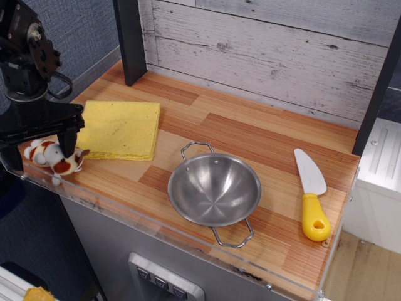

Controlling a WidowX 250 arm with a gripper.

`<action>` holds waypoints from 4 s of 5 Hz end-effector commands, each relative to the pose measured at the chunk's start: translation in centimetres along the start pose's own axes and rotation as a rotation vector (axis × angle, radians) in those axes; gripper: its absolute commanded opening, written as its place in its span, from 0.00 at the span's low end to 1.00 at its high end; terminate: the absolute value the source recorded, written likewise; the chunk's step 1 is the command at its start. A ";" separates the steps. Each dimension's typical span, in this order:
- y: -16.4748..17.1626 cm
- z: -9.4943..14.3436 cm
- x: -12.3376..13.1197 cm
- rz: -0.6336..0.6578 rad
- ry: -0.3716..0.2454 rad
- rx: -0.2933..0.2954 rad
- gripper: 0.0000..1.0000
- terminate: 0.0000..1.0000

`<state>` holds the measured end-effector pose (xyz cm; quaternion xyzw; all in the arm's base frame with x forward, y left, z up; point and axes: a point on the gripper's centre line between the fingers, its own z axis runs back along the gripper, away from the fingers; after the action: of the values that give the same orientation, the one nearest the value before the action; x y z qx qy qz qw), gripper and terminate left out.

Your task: Pick up red and white object and place behind bowl.

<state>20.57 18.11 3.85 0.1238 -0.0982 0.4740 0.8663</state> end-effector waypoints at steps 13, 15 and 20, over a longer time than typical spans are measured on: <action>-3.5 11.0 3.7 0.015 -0.163 -0.177 0.00 0.00; -8.0 15.3 4.7 -0.074 -0.216 -0.270 0.00 0.00; -24.4 11.7 -4.7 -0.449 -0.128 -0.320 0.00 0.00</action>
<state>38.62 -1.67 8.44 0.0387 -0.1679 0.2405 0.9552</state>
